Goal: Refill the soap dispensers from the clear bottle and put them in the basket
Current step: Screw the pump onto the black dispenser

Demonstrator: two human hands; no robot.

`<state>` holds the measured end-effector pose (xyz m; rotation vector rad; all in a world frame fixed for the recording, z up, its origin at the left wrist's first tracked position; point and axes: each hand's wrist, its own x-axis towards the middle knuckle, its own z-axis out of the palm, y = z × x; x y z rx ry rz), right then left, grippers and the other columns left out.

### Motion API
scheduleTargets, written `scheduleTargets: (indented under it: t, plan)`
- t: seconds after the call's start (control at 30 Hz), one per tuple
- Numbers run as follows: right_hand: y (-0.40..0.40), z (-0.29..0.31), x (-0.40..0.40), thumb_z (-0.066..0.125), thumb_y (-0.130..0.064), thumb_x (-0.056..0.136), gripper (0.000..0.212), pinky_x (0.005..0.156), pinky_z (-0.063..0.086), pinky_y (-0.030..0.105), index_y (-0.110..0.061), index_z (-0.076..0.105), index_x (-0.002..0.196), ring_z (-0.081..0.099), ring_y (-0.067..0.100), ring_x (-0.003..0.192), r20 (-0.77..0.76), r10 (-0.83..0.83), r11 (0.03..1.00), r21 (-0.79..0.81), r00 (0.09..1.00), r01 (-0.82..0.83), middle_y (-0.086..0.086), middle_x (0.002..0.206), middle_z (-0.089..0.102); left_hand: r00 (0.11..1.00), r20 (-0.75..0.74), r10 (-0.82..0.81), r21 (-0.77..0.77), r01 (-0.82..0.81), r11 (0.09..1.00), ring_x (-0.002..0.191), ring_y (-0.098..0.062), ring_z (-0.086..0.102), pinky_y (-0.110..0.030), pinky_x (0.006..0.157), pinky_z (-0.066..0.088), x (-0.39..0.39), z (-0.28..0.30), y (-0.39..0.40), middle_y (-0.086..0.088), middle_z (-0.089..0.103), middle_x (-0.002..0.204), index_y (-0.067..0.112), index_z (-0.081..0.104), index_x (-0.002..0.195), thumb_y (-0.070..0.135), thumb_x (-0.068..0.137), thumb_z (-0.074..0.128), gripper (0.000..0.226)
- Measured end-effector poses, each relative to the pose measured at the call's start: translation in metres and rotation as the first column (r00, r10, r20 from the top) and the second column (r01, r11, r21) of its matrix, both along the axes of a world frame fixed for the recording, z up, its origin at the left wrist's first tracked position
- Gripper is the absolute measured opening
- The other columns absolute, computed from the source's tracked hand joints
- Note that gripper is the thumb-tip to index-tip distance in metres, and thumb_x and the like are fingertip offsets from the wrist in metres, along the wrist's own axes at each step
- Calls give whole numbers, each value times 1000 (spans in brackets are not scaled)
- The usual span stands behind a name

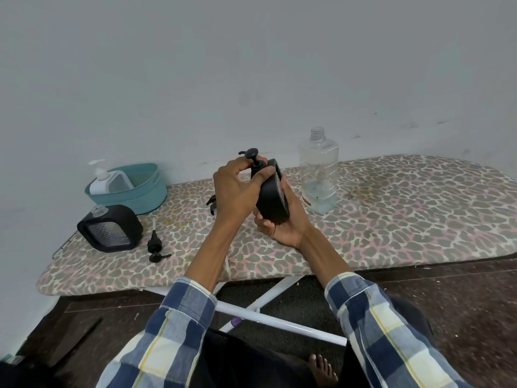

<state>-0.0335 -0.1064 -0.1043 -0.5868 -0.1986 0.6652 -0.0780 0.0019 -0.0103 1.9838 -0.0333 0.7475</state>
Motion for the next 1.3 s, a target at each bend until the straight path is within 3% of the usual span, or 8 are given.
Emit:
scheduleTargets:
  t: [0.27,0.37,0.47,0.7,0.83,1.0,1.17,1.3]
  plan:
    - [7,7,-4,72,-64,86,88,90,63,50,-12,46,152,68,39,126,192,-335,927,-109,922,360,22,146,61,988,-148,38,-473,-104,875,83,-6,73,-20,77,53,2,-8,16,3,81,93,10,83,107,35,95,79,28]
    - [7,3,-4,71,-37,97,63,106,55,57,-18,48,153,59,34,138,257,-330,929,-82,908,361,15,152,59,984,-180,19,-558,-118,821,79,-13,74,-29,79,60,4,-3,20,-2,82,86,12,84,93,35,91,84,22]
    - [5,3,-6,64,-28,104,47,107,56,51,-18,54,149,60,31,138,261,-346,923,-78,901,377,12,147,63,983,-180,-32,-604,-85,792,85,-19,77,-40,93,63,4,-2,23,-4,82,87,17,84,86,30,91,84,14]
    - [7,6,-9,79,-66,75,53,113,50,59,-29,79,114,70,33,124,363,-336,891,-176,869,418,12,127,76,992,-116,-56,-624,-29,781,90,-15,76,-38,99,61,1,-9,28,-7,83,97,4,83,110,20,90,84,25]
    - [7,8,-9,88,-73,61,98,102,59,50,-9,63,132,71,33,122,322,-307,909,-181,896,376,19,128,74,996,-92,-17,-607,-43,794,84,-8,75,-28,92,60,-1,-11,25,-1,83,91,7,83,108,18,88,86,23]
    - [6,5,-10,79,-48,84,80,107,56,50,-18,51,152,64,29,133,283,-345,909,-139,895,394,11,145,65,988,-136,-77,-556,-12,831,96,-13,77,-34,100,59,3,-11,27,-1,83,98,17,84,107,29,94,81,18]
    - [7,-2,-9,88,-28,84,60,98,62,48,-32,62,138,72,20,119,480,-388,787,-272,787,553,2,132,72,861,-497,-106,-294,-52,954,107,-16,68,-43,96,56,-3,-1,33,5,72,118,30,66,127,79,96,48,62]
    - [7,-8,-6,91,-13,83,71,90,61,27,-26,59,144,68,12,116,627,-354,704,-309,694,639,-2,134,68,704,-672,-230,-347,-25,937,98,-31,79,-46,78,67,-9,3,39,-10,74,119,22,61,132,85,76,69,84]
